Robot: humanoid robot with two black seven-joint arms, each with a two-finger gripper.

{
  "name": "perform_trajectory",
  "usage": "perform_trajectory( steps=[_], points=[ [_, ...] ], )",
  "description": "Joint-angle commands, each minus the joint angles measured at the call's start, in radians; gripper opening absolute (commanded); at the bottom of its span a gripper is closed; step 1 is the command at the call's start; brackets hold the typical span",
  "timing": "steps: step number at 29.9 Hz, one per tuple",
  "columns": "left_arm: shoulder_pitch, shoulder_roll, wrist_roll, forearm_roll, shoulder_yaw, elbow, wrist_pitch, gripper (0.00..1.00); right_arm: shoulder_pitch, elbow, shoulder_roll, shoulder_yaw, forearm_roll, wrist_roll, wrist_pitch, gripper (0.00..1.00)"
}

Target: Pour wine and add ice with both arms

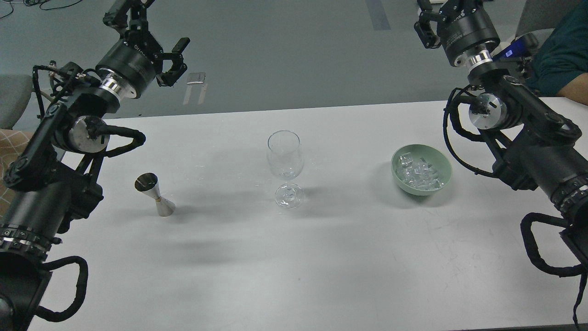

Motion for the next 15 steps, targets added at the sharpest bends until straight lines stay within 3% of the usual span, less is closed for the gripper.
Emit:
perform_trajectory(
  steps=[1,6,15],
  points=[
    [0.003,0.000,-0.002,-0.038,-0.012,-0.002,-0.007,0.99,-0.001,-0.010,0.000,-0.002,0.000,0.000,-0.005,1.00],
    [0.014,-0.003,-0.001,-0.215,-0.012,-0.002,0.002,0.99,-0.005,-0.019,-0.004,-0.008,0.000,0.000,-0.007,1.00],
    [0.000,-0.003,-0.002,-0.250,0.000,0.038,0.018,0.99,0.007,-0.019,0.002,-0.005,0.002,0.000,-0.007,1.00]
  ],
)
